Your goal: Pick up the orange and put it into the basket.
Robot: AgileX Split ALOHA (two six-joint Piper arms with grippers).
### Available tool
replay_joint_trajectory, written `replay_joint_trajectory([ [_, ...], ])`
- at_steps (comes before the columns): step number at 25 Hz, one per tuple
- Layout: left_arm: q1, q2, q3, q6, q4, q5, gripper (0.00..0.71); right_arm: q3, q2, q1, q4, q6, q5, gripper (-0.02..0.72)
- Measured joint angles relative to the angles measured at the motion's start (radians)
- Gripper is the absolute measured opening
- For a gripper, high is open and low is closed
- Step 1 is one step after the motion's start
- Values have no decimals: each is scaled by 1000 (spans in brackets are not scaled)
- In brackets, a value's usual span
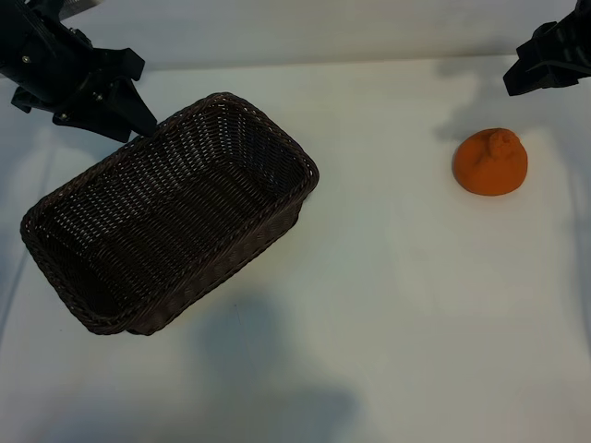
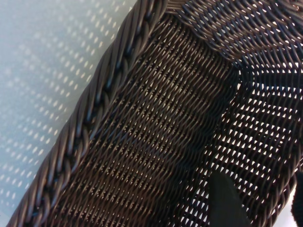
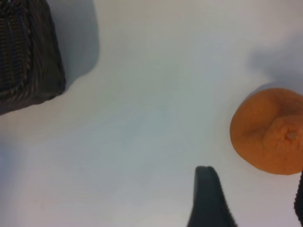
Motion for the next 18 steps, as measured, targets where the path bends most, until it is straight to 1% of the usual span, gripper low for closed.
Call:
replay_joint_trajectory([
  [12, 1, 0, -1, -23, 0, 0, 398, 0, 0, 0, 0, 0, 0, 433],
  [18, 35, -3, -48, -122, -1, 0, 398, 0, 0, 0, 0, 0, 0, 433],
])
